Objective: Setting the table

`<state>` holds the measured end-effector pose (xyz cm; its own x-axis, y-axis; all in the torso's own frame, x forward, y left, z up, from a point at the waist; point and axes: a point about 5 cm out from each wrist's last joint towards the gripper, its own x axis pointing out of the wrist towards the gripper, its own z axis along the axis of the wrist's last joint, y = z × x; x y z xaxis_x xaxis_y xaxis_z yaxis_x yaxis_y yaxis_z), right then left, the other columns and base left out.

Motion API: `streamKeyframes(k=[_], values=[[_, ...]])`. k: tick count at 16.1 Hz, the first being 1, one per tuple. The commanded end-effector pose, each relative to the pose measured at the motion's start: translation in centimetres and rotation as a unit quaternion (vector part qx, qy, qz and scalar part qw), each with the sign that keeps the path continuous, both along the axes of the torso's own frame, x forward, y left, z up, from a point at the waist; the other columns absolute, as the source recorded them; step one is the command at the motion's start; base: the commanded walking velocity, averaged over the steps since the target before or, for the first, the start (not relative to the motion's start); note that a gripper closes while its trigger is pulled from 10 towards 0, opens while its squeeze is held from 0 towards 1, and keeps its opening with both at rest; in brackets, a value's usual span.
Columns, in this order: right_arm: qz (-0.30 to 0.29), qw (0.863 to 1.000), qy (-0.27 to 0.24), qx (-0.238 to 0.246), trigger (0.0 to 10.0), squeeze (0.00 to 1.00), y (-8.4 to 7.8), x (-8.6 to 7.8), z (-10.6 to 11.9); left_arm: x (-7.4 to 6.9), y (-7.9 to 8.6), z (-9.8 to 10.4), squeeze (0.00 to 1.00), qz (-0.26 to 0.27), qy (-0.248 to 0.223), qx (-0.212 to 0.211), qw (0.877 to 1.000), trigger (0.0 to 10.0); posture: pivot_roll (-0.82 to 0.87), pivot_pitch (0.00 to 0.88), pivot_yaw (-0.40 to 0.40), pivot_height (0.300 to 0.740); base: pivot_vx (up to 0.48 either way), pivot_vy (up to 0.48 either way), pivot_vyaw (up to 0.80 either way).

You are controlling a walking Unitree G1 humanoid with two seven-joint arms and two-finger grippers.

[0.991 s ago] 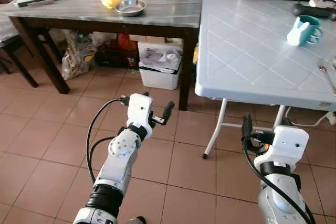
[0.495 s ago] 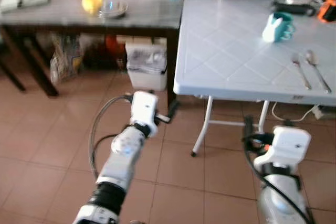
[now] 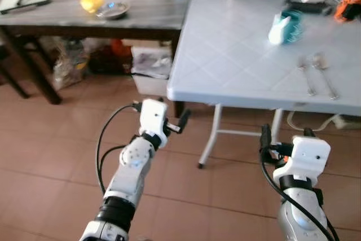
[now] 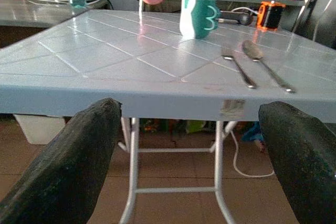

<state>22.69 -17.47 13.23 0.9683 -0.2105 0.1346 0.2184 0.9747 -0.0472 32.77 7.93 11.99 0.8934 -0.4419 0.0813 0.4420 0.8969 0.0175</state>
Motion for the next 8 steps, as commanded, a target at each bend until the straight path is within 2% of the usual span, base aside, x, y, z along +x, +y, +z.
streamKeyframes(k=[1, 8], values=[[0.003, 1.000, -0.003, 0.004, 10.0, 0.00, 0.37, 0.03, 0.10, 0.01, 0.81, -0.44, 0.00, 0.008, 0.009, 0.008, 1.000, 10.0, 0.03, 0.118, 0.046, 0.740, 0.000, -0.480, 0.00], [0.001, 1.000, -0.006, 0.001, 10.0, 0.00, 0.22, 0.02, 0.20, 0.07, 0.68, -0.41, 0.00, 0.008, 0.008, 0.007, 1.000, 10.0, 0.03, 0.117, 0.043, 0.740, 0.000, -0.480, 0.00]])
